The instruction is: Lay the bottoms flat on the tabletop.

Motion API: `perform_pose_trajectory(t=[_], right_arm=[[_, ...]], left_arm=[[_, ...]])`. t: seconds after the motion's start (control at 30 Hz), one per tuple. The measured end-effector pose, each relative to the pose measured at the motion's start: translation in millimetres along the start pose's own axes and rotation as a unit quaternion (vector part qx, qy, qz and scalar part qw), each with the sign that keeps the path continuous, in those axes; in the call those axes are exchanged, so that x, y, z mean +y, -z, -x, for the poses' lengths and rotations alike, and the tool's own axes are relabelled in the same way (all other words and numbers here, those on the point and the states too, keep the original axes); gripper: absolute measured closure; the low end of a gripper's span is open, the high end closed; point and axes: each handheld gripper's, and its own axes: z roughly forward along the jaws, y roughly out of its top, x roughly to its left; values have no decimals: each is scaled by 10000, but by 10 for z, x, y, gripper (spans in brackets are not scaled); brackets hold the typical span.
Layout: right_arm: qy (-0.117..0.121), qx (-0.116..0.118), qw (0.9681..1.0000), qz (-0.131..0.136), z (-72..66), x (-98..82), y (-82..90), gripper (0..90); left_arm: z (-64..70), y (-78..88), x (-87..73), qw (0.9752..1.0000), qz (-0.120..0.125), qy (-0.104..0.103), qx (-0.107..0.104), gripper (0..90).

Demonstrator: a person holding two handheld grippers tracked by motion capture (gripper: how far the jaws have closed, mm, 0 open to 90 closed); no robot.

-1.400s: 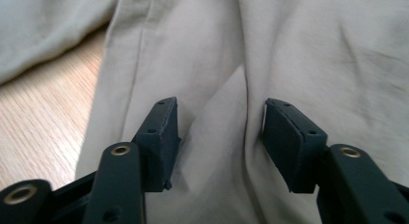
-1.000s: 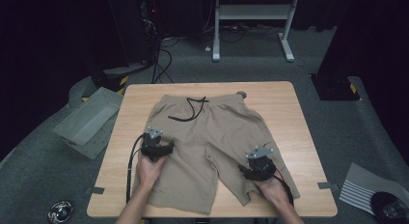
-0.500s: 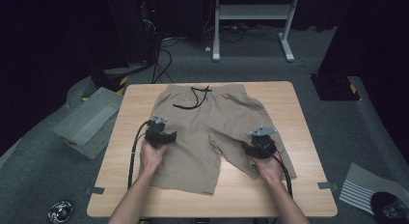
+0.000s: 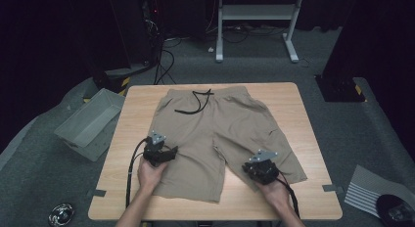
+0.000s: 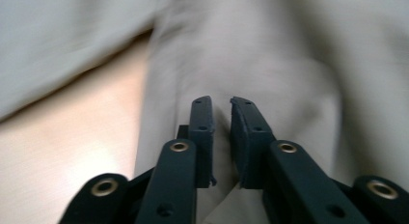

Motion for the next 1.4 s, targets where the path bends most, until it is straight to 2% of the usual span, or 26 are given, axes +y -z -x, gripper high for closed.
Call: perform_pose_trajectory(t=[0.07, 0.1, 0.17, 0.2, 0.27, 0.33, 0.4, 0.43, 0.5, 0.57, 0.63, 0.67, 0.73, 0.8, 0.9, 0.97, 1.03, 1.1, 1.13, 1.23, 1.33, 1.4], right_arm=[[311, 311, 9990, -34, -217, -20, 27, 747], [553, 417, 9976, -69, -333, -20, 37, 735], [933, 415, 9947, -109, -499, -13, 56, 704], [976, 365, 9945, -49, -519, -3, 64, 686], [714, 235, 9970, 181, -430, 31, 87, 654], [259, 7, 9992, 308, -267, 57, 97, 627], [59, -183, 9997, 139, -132, 41, 47, 623], [11, -134, 9999, 6, -105, 14, 11, 618], [144, 46, 9999, 58, -168, -42, 17, 629], [497, 302, 9983, -45, -269, -44, 50, 641], [699, 297, 9971, -39, -318, -36, 79, 632], [635, 228, 9977, 71, -289, -20, 96, 613], [229, 1, 9991, 349, -118, 48, 113, 575], [-216, -286, 9982, 474, 120, 123, 83, 549], [-534, -744, 9951, 381, 421, 184, -39, 531], [-702, -836, 9937, 236, 552, 173, -113, 514], [-796, -773, 9938, 92, 594, 126, -162, 500], [-771, -811, 9935, 198, 552, 73, -141, 496], [-774, -809, 9935, 208, 537, 57, -128, 493], [-815, -846, 9927, 258, 518, 22, -112, 480], [-925, -987, 9902, 344, 512, 23, -138, 464], [-1023, -1106, 9880, 349, 506, 46, -161, 455]], left_arm=[[0, 0, 1, 10000, -7, -3, 17, 302], [0, 0, 1, 10000, -12, -2, 20, 300], [-1, 0, 1, 10000, -12, 2, 21, 298], [-1, 0, 1, 10000, -12, 2, 21, 298], [-1, 0, 1, 10000, -12, 3, 21, 298], [0, 0, 1, 10000, -9, -2, 22, 298], [-2, 0, 1, 10000, -15, 2, 14, 298], [-5, 5, -2, 10000, -23, -7, -6, 296], [-9, 25, -24, 10000, -6, -22, -50, 296], [-17, 65, -47, 9999, -52, -59, -91, 296], [-17, 107, -44, 9996, -208, -106, -128, 296], [-16, 129, -31, 9992, -338, -131, -152, 296], [-12, 150, -18, 9989, -431, -108, -143, 308], [-10, 154, -15, 9992, -364, 12, -186, 311], [21, 130, -7, 9995, -202, 74, -221, 300], [42, 88, -9, 9996, -201, 53, -205, 300], [40, 56, -8, 9998, -119, 10, -154, 297], [21, 13, 12, 9999, -60, 31, -152, 299], [17, -29, 49, 9998, -100, -98, -105, 302], [4, -153, 182, 9996, -205, -144, -129, 289], [-18, -311, 339, 9993, -285, -182, -159, 284], [-46, -411, 413, 9995, -230, -151, -135, 279]])
